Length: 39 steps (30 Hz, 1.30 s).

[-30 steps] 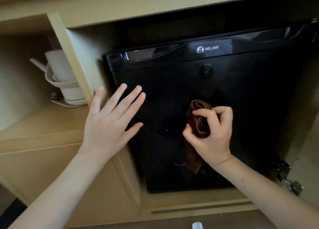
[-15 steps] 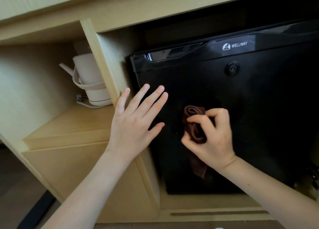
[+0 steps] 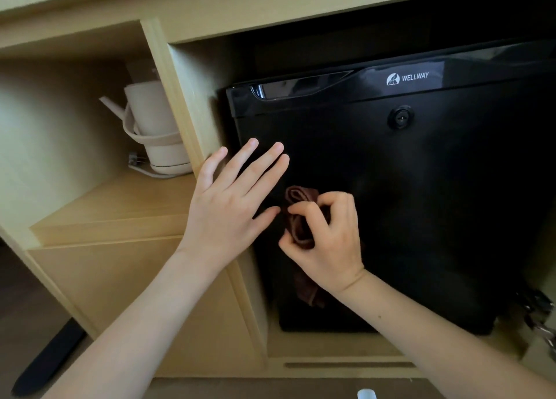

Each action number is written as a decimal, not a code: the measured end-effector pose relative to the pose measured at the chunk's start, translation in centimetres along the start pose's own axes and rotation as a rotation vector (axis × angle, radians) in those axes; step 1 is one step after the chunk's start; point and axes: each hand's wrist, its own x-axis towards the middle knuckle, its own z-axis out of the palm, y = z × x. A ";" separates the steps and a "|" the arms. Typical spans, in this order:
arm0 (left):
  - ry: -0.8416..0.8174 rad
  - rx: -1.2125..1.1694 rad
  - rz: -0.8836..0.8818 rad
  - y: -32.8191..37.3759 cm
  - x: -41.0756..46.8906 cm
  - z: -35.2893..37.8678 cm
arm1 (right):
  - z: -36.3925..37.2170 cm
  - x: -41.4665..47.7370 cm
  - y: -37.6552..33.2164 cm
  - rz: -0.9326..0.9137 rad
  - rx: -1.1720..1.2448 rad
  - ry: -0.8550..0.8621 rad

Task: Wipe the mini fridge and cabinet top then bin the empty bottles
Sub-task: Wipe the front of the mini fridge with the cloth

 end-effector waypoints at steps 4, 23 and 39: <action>0.013 -0.010 0.002 0.1 0.0 0.0 | -2.3 -1.1 2.8 -0.024 -0.028 0.011; 0.005 -0.029 0.008 0.0 -0.1 0.0 | -1.5 -1.7 2.6 -0.099 -0.010 -0.046; 0.012 -0.018 0.008 0.0 -0.1 0.2 | -3.3 0.9 3.6 0.044 -0.003 0.122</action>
